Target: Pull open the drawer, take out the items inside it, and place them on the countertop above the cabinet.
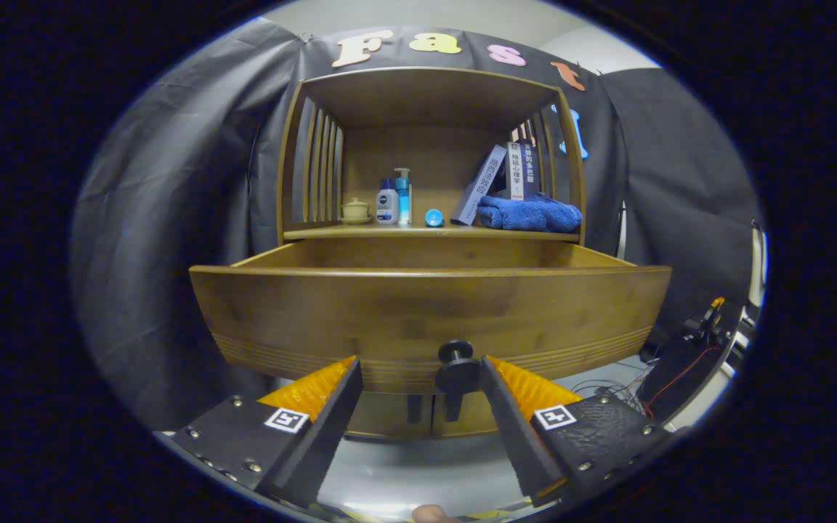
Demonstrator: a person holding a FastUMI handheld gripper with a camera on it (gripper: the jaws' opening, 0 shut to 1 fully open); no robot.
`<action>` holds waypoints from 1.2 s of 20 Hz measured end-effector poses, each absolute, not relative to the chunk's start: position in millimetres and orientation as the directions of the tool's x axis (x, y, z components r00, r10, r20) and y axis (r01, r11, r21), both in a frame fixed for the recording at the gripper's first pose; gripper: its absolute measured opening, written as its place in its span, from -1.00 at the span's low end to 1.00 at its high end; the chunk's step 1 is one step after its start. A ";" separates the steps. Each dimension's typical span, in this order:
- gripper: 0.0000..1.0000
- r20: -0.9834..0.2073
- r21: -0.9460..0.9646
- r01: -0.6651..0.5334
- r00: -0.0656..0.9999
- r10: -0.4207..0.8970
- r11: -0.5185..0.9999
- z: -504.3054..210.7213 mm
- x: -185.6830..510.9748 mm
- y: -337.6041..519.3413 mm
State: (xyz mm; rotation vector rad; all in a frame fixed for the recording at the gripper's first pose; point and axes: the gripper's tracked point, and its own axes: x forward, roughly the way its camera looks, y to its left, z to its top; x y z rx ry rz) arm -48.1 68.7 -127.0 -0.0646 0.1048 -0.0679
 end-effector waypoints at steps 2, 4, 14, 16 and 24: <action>0.95 -0.092 -0.085 0.072 0.993 -0.080 0.994 -126.7 -48.4 68.9; 0.94 -0.091 -0.087 0.072 0.993 -0.080 0.994 -127.5 -46.6 67.9; 0.99 -0.147 0.064 0.050 0.988 -0.040 0.997 -135.3 -32.2 45.9; 0.99 -0.151 0.067 0.025 0.988 -0.014 0.997 -139.4 -13.1 48.2; 0.97 -0.113 -0.013 0.034 0.993 -0.036 0.999 -138.9 19.0 52.3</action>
